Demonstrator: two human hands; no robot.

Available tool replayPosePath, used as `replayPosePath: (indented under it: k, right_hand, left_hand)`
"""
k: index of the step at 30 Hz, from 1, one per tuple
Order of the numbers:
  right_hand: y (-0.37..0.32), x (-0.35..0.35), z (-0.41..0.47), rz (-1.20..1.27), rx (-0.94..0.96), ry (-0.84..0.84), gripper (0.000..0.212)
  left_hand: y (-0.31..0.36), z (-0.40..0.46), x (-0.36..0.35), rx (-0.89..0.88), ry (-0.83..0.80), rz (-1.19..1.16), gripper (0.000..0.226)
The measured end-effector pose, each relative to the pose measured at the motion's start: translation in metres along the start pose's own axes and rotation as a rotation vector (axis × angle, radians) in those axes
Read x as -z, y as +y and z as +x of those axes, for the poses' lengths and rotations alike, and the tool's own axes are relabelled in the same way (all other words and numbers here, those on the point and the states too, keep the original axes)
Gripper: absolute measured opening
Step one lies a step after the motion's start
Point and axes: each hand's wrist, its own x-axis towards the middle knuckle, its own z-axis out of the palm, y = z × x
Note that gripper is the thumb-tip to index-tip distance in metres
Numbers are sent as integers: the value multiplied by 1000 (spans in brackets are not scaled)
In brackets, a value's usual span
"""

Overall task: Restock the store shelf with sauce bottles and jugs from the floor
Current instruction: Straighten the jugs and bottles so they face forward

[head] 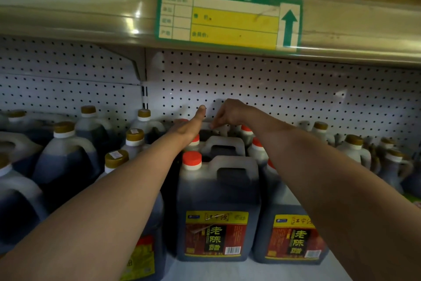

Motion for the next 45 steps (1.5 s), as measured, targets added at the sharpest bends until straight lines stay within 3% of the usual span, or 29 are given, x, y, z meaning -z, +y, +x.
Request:
replayPosePath:
  k: [10,14,19,24,33,45]
  right_hand:
    - [12,10,-13,-71,-10,10,30]
    - [15,15,-15,-73,-49,151,18]
    - [17,20,-33,-122,-33,49,24]
    - [23,20,-61,14,6,111,39]
    - [14,26,-117,263,-36,301,36]
    - [-105,-26,-162,514,73,405,26]
  left_hand:
    - [3,-14,2,-56,-87,-1,91]
    - [4,-14,-2,-60,-86,14,91]
    - [5,-11,-3,-17,-80,-8,92]
    - [7,-16,-5,-10,-44,25,93]
    - [10,-33,2,-78,63,20,92]
    - [-5,-127,81,-390,143,-49,65]
